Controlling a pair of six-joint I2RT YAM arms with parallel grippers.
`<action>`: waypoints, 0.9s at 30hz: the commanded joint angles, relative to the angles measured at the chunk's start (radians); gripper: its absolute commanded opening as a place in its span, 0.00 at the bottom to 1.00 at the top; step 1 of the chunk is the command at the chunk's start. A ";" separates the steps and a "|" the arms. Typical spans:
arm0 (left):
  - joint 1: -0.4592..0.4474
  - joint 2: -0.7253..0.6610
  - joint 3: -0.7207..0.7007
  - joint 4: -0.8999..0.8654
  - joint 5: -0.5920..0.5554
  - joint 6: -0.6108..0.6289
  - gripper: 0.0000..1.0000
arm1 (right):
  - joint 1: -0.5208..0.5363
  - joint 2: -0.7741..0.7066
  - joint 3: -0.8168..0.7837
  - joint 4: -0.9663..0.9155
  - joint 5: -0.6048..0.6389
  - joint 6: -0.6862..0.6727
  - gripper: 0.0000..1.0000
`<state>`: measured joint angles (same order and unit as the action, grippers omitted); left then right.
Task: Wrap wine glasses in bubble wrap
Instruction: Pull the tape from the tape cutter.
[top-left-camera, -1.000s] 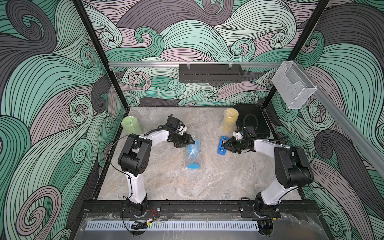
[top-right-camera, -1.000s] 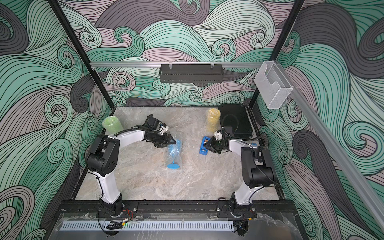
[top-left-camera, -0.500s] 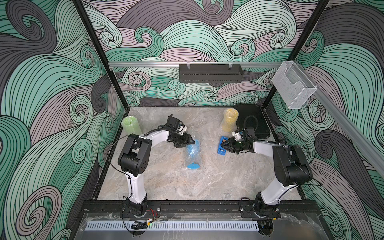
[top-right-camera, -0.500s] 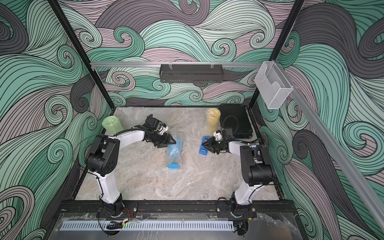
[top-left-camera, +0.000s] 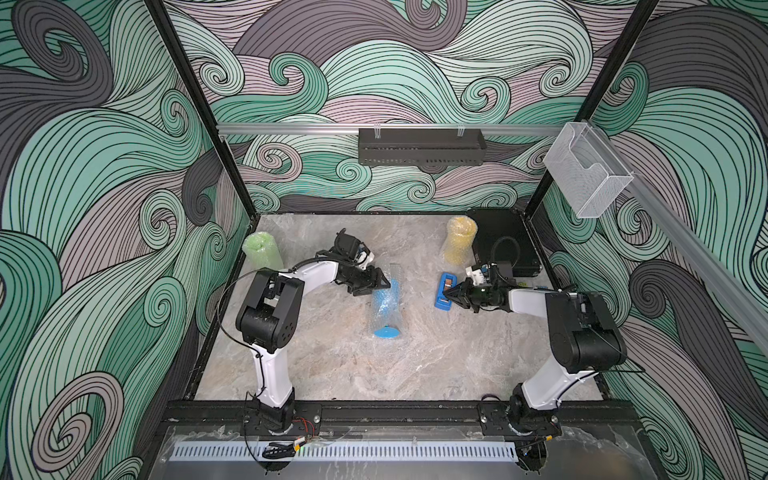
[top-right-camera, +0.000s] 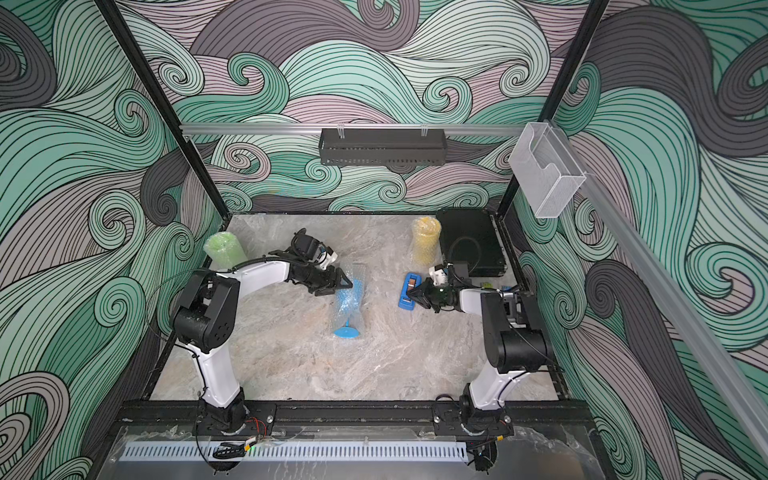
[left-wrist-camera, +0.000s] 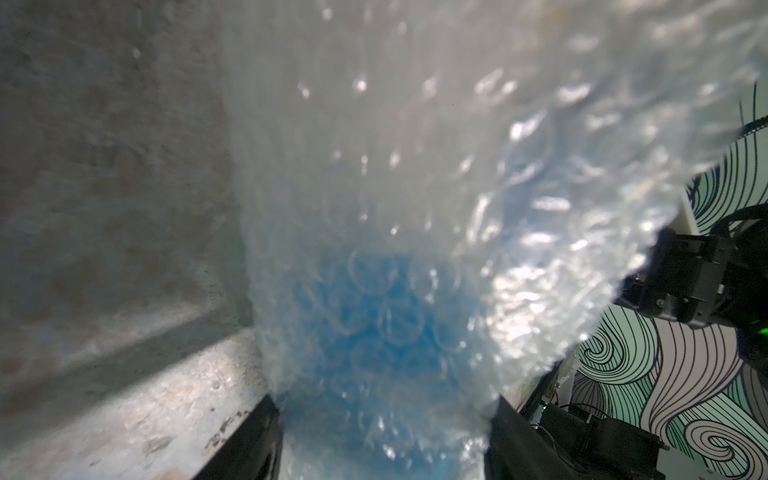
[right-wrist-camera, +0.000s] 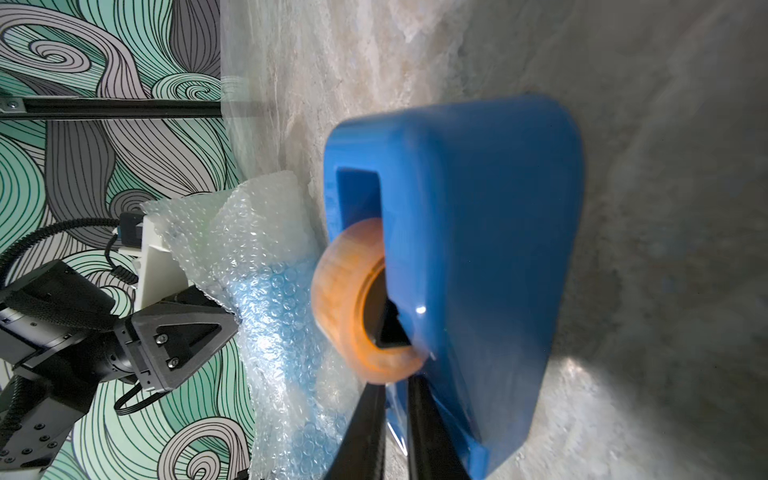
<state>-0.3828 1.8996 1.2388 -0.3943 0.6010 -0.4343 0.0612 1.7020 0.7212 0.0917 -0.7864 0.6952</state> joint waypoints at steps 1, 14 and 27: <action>-0.017 0.005 -0.025 -0.067 -0.071 0.019 0.68 | -0.002 0.037 -0.014 -0.088 0.046 0.003 0.12; -0.027 -0.006 -0.034 -0.063 -0.083 0.022 0.68 | 0.008 0.070 -0.025 0.083 -0.040 0.106 0.03; -0.033 0.003 -0.030 -0.064 -0.093 0.026 0.68 | 0.007 -0.011 -0.003 0.182 -0.072 0.277 0.00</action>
<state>-0.3965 1.8870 1.2263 -0.3794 0.5797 -0.4335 0.0662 1.7226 0.7040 0.2283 -0.8459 0.9161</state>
